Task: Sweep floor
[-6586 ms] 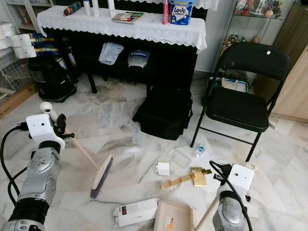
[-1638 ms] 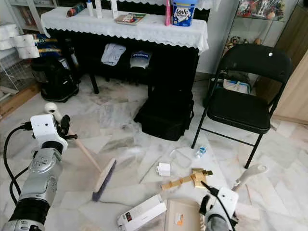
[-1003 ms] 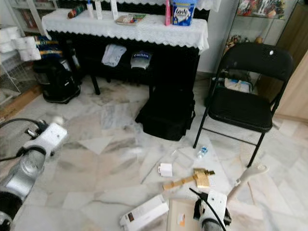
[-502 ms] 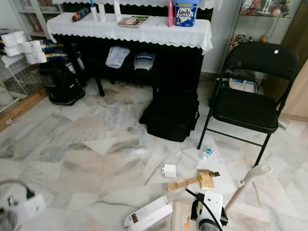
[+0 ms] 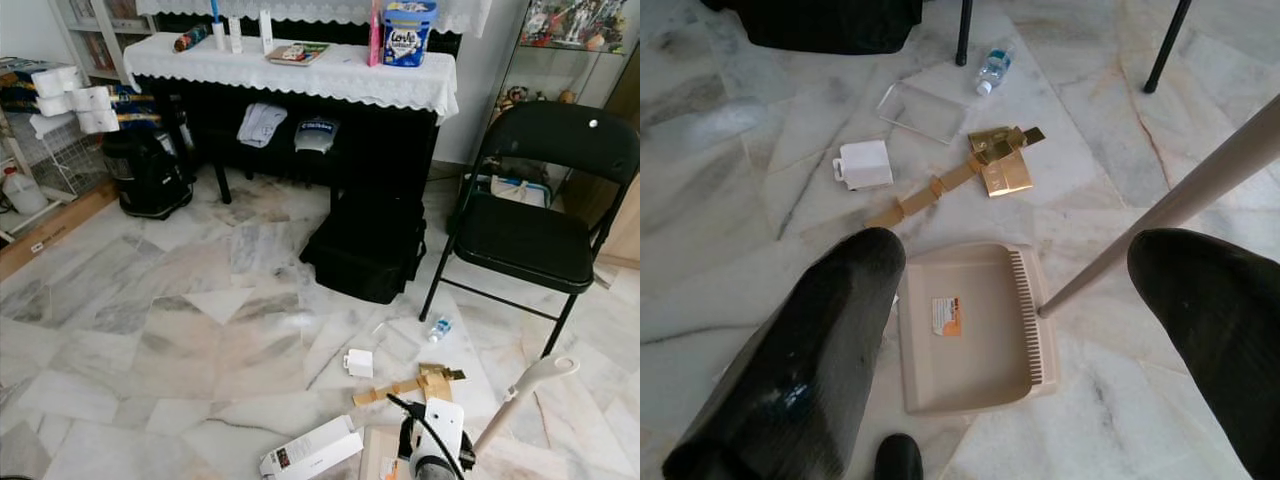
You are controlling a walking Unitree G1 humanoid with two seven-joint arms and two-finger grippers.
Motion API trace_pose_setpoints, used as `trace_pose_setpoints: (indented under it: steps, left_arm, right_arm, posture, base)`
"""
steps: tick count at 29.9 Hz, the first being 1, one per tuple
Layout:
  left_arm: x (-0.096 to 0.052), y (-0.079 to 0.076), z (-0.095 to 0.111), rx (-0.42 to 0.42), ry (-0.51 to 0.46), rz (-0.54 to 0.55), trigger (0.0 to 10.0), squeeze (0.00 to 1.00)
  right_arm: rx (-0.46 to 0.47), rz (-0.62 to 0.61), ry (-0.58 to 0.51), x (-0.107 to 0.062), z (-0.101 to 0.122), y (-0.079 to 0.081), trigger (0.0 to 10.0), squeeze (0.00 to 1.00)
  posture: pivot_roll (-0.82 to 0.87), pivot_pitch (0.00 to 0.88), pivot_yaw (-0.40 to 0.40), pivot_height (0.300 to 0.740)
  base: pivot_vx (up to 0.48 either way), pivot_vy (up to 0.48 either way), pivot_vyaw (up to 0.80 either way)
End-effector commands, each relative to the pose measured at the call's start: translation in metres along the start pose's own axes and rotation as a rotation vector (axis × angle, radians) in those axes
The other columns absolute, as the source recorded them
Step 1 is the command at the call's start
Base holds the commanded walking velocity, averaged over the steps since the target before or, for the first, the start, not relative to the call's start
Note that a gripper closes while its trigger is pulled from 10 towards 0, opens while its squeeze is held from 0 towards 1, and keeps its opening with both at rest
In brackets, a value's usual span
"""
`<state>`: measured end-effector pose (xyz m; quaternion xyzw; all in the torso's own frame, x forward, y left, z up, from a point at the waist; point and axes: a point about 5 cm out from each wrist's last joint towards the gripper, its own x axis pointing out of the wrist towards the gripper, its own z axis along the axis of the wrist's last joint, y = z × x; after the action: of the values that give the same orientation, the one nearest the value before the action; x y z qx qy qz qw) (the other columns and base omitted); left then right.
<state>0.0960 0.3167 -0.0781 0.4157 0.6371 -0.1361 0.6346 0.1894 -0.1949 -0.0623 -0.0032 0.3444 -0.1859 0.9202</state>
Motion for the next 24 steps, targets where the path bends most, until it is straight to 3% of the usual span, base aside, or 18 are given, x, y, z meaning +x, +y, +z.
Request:
trace_pose_setpoints:
  steps: [1,2,4,6,8,9,12,14,19,22,24]
  left_arm:
    - [0.0,-0.006,-0.019,-0.027,0.097,-0.013,10.0,0.0]
    - [0.0,-0.012,-0.022,-0.094,0.105,-0.037,10.0,0.0]
    - [0.001,-0.015,-0.023,-0.135,0.11,-0.059,10.0,0.0]
    - [0.001,-0.02,-0.024,-0.252,0.113,-0.089,10.0,0.0]
    - [0.001,-0.021,-0.023,-0.28,0.111,-0.096,10.0,0.0]
    - [0.001,-0.023,-0.02,-0.381,0.097,-0.109,10.0,0.0]
    - [0.001,-0.024,-0.014,-0.58,0.063,-0.121,10.0,0.0]
    - [0.001,-0.02,-0.013,-0.623,0.051,-0.099,10.0,0.0]
    - [0.001,-0.016,-0.009,-0.641,0.036,-0.089,10.0,0.0]
    - [0.001,-0.023,-0.016,-0.656,0.051,-0.114,10.0,0.0]
    - [0.001,-0.029,-0.018,-0.729,0.054,-0.14,10.0,0.0]
  right_arm:
    - [0.014,-0.002,-0.004,0.001,0.001,-0.001,10.0,0.0]
    - [0.018,-0.006,0.0,0.001,0.0,-0.001,10.0,0.0]
    - [0.02,-0.006,0.002,0.001,0.0,-0.001,10.0,0.0]
    - [0.02,-0.005,0.007,0.001,-0.001,-0.001,10.0,0.0]
    - [0.022,-0.005,0.007,0.001,-0.001,0.0,10.0,0.0]
    - [0.025,-0.005,0.007,0.001,-0.001,0.0,10.0,0.0]
    - [0.029,-0.004,0.006,0.001,-0.001,0.001,10.0,0.0]
    - [0.03,-0.003,0.006,0.001,0.0,0.002,10.0,0.0]
    - [0.034,-0.003,0.005,0.002,0.001,0.002,10.0,0.0]
    - [0.034,-0.004,0.008,0.003,0.001,0.001,10.0,0.0]
    - [0.035,-0.002,0.017,0.003,0.0,0.002,10.0,0.0]
  posture:
    - [-0.01,0.0,0.044,0.74]
    - [-0.01,0.0,0.044,0.74]
    - [-0.01,0.0,0.044,0.74]
    - [-0.01,0.0,0.045,0.74]
    - [-0.01,0.0,0.046,0.74]
    - [-0.01,0.0,0.047,0.74]
    - [-0.01,0.0,0.047,0.74]
    - [-0.01,0.0,0.046,0.74]
    - [0.0,0.0,0.045,0.74]
    - [0.0,0.002,0.044,0.74]
    - [0.0,0.003,0.043,0.74]
  base:
    - [0.0,0.0,0.0]
    - [0.0,0.0,0.0]
    - [0.0,0.0,0.0]
    - [0.0,0.0,0.0]
    - [0.0,0.0,0.0]
    - [0.0,0.0,0.0]
    - [0.0,0.0,0.0]
    - [0.0,0.0,0.0]
    - [0.0,0.0,0.0]
    - [0.0,0.0,0.0]
    - [0.0,0.0,0.0]
